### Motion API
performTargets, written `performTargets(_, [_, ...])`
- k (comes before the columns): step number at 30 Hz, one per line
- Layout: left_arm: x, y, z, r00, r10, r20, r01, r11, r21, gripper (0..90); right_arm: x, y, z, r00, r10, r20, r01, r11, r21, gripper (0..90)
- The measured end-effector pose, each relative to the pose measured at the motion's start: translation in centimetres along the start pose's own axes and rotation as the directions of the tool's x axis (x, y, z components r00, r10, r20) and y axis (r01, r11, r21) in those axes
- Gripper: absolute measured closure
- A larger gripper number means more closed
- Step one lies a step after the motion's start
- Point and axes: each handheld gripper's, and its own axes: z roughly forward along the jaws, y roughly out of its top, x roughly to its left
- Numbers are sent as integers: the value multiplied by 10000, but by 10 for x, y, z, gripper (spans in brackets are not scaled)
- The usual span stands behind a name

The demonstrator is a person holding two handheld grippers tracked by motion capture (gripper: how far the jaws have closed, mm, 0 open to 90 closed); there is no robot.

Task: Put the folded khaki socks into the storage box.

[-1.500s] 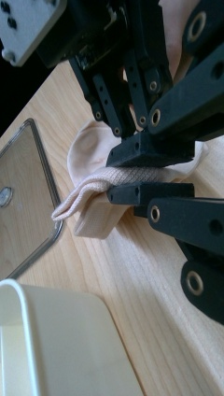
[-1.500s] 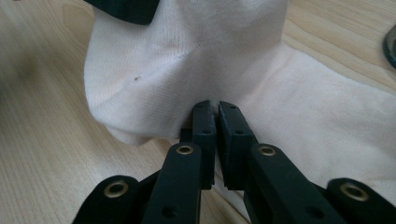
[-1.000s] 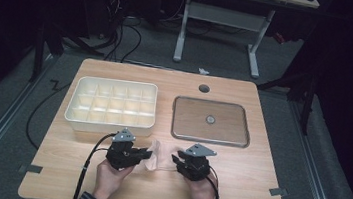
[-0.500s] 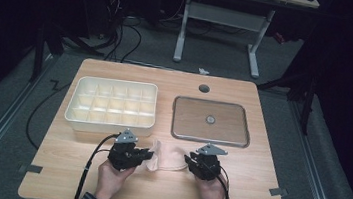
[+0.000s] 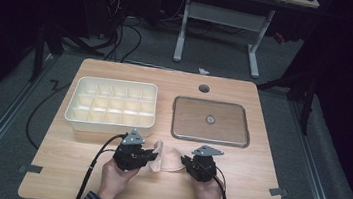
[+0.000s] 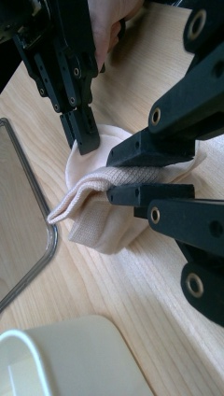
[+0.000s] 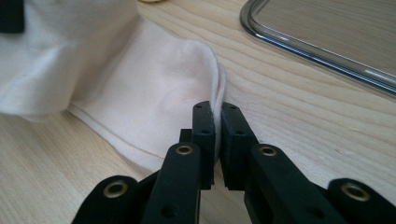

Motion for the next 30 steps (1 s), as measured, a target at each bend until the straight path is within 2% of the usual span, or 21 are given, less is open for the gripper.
performTargets(3, [1, 0, 2, 10000, -80, -11, 80, 9999, 62, 810, 2, 0, 1, 10000, -15, -65, 15, 10000, -41, 854])
performTargets(8, [-2, 1, 4, 10000, 15, 46, -15, 10000, 41, 808, 6, 1, 4, 9997, -63, -249, 62, 10000, -22, 854])
performTargets(9, [-3, 1, 6, 9999, 141, 5, -141, 9998, 138, 808, 6, 2, 5, 9996, -93, -253, 92, 10000, -21, 854])
performTargets(14, [-4, 2, 14, 9999, 153, 34, -154, 9993, 333, 807, 8, 2, 6, 9995, -61, -325, 62, 10000, 28, 853])
performTargets(18, [-7, 2, 22, 9996, 273, -45, -271, 9984, 489, 795, 8, 2, 7, 9995, -24, -325, 25, 10000, 30, 853])
performTargets(20, [-7, 1, 25, 9988, 473, -106, -465, 9970, 625, 795, 8, 2, 7, 9996, -58, -292, 59, 10000, 19, 853])
performTargets(23, [-8, 1, 30, 9990, 435, -94, -428, 9971, 634, 796, 8, 1, 9, 9997, -54, -246, 55, 10000, 50, 853])
performTargets(25, [-9, 1, 32, 9983, 574, -92, -566, 9958, 725, 806, 7, 0, 9, 9997, -56, -239, 57, 10000, 42, 854])
performTargets(30, [-11, 1, 39, 9989, 468, -34, -464, 9959, 777, 818, 7, 0, 9, 9998, -10, -215, 11, 10000, 59, 853])
